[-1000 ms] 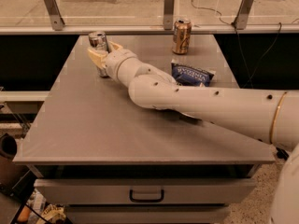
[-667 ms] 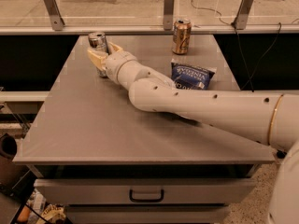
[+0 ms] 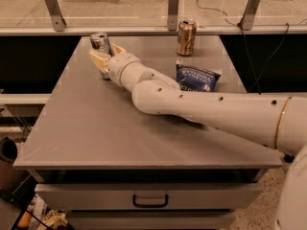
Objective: Place redbull can upright
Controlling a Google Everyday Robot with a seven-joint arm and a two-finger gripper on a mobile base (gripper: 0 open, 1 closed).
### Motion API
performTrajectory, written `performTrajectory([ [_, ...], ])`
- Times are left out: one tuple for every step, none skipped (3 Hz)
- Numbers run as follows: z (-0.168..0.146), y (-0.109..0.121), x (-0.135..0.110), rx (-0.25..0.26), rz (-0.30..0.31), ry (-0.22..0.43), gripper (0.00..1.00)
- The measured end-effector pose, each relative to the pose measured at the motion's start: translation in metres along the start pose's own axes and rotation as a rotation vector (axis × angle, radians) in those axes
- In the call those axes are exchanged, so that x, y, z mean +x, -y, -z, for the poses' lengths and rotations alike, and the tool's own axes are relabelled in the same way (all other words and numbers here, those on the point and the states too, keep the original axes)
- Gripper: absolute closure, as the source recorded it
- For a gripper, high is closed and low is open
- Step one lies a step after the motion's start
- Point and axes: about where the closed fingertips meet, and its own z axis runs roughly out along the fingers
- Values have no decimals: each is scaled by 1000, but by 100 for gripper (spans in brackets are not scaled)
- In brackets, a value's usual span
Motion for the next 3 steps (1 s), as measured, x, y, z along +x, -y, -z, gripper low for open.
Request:
performTrajectory([
  [0,0,0,0,0,0,100],
  [-1,-1,-1,-2,0,2,84],
  [-1,-3,-3,-4,1,3,61],
])
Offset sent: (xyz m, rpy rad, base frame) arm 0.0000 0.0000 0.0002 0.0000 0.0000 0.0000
